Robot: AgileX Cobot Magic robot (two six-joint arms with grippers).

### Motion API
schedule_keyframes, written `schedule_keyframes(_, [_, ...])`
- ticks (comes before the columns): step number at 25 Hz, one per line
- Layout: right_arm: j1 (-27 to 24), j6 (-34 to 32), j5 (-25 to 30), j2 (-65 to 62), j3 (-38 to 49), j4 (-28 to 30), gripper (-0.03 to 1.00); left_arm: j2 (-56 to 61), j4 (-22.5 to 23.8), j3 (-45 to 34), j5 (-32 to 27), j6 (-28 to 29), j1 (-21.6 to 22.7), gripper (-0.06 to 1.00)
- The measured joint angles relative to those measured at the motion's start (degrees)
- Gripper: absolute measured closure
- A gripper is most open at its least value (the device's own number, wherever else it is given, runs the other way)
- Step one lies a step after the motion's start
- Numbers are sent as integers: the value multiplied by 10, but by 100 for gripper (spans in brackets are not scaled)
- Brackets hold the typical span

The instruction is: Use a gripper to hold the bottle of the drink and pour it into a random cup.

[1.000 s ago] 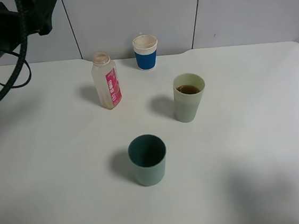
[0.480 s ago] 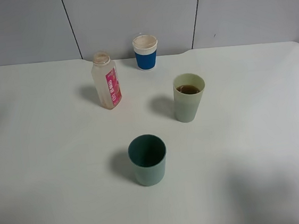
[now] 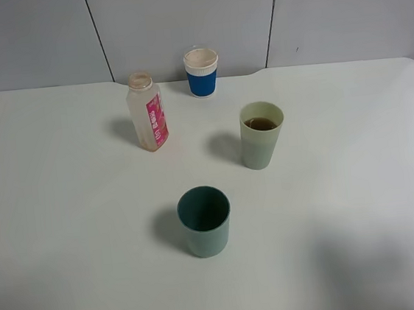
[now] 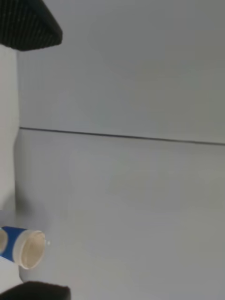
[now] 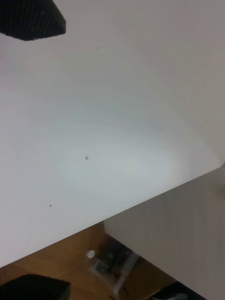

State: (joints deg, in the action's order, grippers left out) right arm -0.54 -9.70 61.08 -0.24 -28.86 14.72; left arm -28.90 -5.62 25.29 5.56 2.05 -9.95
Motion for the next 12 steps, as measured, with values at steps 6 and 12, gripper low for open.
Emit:
schedule_keyframes(6, [0,0,0,0,0,0,-3,89,10,0,-125,1,27,-2])
schedule_keyframes(12, [0,0,0,0,0,0,-3,164,12,0,-247,8,55,-2])
